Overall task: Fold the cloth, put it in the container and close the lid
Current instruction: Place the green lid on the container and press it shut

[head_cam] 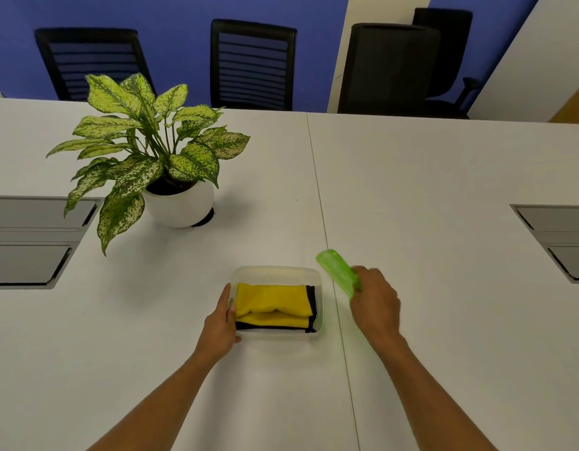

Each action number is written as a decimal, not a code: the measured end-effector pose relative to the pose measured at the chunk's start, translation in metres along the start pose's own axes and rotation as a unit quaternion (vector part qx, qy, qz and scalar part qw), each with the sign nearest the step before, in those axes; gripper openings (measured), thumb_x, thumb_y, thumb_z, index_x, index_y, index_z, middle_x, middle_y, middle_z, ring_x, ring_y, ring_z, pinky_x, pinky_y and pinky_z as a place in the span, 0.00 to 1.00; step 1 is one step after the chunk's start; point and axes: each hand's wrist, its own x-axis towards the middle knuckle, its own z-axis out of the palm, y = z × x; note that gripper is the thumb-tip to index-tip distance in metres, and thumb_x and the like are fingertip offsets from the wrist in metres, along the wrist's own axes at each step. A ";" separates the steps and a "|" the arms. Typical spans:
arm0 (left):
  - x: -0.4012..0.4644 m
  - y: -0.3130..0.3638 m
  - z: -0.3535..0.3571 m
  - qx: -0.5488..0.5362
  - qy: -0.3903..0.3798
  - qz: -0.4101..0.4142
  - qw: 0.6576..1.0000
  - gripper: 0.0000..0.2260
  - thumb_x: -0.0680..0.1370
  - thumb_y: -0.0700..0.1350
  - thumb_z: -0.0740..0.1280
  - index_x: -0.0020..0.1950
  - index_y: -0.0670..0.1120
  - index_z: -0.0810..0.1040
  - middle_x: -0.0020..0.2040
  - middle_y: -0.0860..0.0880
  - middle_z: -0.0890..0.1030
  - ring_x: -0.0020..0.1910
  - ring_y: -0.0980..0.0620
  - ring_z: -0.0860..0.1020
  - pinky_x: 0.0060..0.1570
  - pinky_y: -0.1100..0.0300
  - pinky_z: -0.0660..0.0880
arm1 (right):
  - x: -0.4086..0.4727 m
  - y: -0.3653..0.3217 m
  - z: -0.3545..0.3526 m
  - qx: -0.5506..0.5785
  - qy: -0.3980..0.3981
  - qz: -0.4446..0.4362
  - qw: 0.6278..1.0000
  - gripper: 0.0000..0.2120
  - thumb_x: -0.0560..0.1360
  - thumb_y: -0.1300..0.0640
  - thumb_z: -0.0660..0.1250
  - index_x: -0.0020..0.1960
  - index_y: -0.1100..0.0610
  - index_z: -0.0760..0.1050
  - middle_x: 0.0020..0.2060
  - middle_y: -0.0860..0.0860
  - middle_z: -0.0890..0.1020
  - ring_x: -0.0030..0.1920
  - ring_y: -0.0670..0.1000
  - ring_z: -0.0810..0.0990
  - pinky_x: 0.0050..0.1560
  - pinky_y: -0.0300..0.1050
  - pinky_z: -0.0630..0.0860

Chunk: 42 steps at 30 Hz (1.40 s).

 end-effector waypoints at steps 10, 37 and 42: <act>0.002 0.003 0.000 -0.108 -0.011 -0.062 0.992 0.22 0.84 0.49 0.54 0.77 0.59 0.56 0.66 0.45 0.74 0.59 0.42 0.77 0.46 0.46 0.82 | -0.046 -0.071 0.081 -0.158 -0.104 -0.281 0.941 0.31 0.73 0.64 0.59 0.75 0.51 0.60 0.70 0.59 0.71 0.70 0.65 0.67 0.63 0.75 0.63; 0.012 0.007 -0.002 -0.248 0.012 -0.110 0.962 0.16 0.80 0.51 0.63 0.68 0.54 0.73 0.58 0.46 0.81 0.49 0.44 0.83 0.36 0.42 0.83 | -0.059 -0.065 0.123 -0.214 -0.183 -0.258 0.924 0.33 0.77 0.45 0.61 0.77 0.50 0.51 0.75 0.57 0.61 0.74 0.63 0.57 0.65 0.76 0.55; 0.010 0.005 0.003 -0.203 0.028 -0.079 0.975 0.18 0.81 0.49 0.62 0.70 0.54 0.69 0.59 0.44 0.79 0.52 0.43 0.81 0.34 0.47 0.83 | -0.060 -0.059 0.123 -0.211 -0.190 -0.273 0.919 0.41 0.72 0.45 0.70 0.77 0.51 0.52 0.75 0.56 0.61 0.75 0.63 0.57 0.66 0.75 0.55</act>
